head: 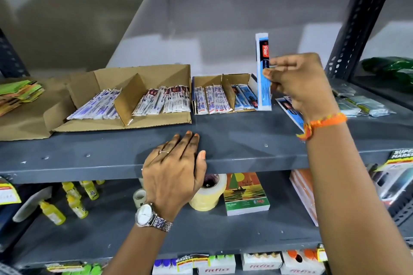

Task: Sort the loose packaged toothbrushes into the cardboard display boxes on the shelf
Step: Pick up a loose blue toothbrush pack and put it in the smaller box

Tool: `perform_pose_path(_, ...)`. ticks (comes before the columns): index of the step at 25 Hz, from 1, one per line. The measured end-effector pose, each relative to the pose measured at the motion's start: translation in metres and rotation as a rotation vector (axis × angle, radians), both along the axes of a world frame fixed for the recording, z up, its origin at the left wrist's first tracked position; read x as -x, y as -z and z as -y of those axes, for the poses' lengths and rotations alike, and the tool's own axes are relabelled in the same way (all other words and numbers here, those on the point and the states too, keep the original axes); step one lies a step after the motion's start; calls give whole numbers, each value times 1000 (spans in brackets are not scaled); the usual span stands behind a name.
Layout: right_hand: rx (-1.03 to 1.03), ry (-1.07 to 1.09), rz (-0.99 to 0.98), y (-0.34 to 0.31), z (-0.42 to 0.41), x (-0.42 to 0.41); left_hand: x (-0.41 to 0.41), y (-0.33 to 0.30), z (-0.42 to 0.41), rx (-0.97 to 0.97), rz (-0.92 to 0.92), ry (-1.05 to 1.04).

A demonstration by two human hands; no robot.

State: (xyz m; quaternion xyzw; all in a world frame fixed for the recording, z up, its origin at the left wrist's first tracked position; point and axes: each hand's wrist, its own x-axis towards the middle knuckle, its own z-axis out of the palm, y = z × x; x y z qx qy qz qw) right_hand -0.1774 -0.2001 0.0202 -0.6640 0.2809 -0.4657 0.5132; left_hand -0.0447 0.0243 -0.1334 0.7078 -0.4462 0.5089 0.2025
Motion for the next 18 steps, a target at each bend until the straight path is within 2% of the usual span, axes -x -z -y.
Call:
perform_pose_path(7,323,55,-726,-19,40,-77,-1,1,2,38,16,4)
perform_pose_path(13,390,13,-903,-3,44,-91,-2,1,2,36,25,-4)
perform_pose_path(18,496,71,-992,6,42,-94,-2,2,1,37,35,-1)
